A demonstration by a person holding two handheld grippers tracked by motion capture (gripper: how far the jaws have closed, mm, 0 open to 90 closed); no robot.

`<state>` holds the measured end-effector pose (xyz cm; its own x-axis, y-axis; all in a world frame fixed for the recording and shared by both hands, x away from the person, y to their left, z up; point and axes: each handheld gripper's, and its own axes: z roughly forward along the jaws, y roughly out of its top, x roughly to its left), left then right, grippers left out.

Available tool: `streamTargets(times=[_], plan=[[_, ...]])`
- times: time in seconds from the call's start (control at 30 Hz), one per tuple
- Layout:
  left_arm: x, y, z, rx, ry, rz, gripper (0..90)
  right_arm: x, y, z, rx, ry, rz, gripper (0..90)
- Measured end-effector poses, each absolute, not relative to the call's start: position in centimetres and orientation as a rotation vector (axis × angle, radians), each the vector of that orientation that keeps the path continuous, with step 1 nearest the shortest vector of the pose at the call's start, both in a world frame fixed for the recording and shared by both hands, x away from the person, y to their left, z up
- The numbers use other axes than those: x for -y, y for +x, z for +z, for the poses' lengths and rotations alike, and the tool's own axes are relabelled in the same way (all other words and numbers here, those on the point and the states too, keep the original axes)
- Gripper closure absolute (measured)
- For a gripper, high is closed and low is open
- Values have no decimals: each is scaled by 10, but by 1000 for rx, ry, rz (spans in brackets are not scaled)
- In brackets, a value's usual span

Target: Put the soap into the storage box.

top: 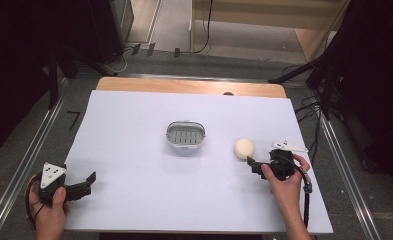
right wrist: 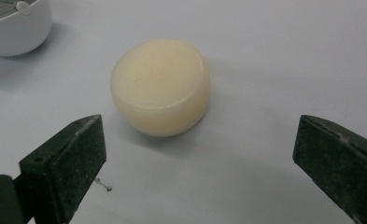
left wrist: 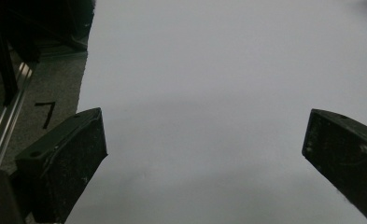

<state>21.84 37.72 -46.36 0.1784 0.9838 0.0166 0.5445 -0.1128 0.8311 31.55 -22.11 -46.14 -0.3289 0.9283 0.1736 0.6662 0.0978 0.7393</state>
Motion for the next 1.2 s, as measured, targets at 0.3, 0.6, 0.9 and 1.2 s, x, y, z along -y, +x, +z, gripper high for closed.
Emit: streamTargets(times=[0.3,0.6,0.9,1.2], plan=[[-377,218,-464,-1453,1755,799,4,214,321,-466,-2056,1582,1086,38],[-377,218,-464,-1454,1753,798,4,204,329,-464,-2071,1574,1078,45],[-377,218,-464,-1452,1752,796,4,193,341,-466,-2073,1604,1040,130],[-377,218,-464,-1452,1753,795,4,184,352,-470,-2082,1664,994,151]])
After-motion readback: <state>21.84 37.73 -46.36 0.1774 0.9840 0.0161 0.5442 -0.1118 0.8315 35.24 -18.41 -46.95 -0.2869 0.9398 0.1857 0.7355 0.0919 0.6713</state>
